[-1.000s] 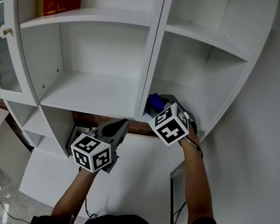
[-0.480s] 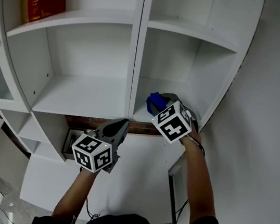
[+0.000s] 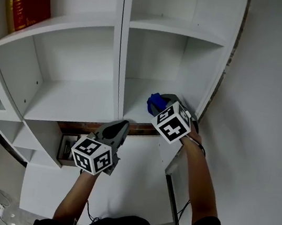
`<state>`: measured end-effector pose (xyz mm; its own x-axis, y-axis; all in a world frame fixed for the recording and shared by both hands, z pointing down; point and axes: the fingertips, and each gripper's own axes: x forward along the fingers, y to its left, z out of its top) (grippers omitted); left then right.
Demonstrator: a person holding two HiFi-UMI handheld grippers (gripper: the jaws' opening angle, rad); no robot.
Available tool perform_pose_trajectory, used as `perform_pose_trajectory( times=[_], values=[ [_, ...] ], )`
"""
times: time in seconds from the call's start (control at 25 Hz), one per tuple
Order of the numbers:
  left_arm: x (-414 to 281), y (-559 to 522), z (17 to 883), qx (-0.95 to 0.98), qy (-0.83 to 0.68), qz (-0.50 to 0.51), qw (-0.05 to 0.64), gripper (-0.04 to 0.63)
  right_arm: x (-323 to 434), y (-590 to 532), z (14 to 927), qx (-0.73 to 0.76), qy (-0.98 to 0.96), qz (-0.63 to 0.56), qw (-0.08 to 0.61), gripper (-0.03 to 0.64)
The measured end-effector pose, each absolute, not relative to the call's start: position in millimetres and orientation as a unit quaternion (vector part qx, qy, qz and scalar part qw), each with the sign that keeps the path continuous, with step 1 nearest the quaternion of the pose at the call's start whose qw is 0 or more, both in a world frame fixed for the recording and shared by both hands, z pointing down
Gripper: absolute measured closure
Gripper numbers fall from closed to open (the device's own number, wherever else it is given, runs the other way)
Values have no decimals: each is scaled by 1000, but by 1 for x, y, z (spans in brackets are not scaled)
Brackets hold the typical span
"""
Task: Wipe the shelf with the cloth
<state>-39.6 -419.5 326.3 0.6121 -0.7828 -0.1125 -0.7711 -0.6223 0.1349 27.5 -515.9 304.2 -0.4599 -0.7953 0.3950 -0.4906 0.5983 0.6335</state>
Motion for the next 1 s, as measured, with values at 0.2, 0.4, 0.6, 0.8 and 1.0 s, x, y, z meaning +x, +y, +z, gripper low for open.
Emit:
perform_pose_trajectory(
  times=[0.2,0.4,0.6,0.8,1.0],
  values=[
    [-30,-423,327,903,-421,-79,38,578,45,-520,304,411,-816,-213,347,518],
    [-19,-424,327,908,-409,-82,39,578,57,-521,304,426,-808,-208,350,517],
    [-16,-423,327,909,-405,-89,41,578,70,-524,304,445,-801,-198,349,517],
    [-14,-422,323,910,-403,-92,38,578,76,-525,302,457,-796,-196,345,517],
    [-16,-420,325,908,-406,-96,41,578,79,-523,303,463,-792,-196,347,517]
  ],
)
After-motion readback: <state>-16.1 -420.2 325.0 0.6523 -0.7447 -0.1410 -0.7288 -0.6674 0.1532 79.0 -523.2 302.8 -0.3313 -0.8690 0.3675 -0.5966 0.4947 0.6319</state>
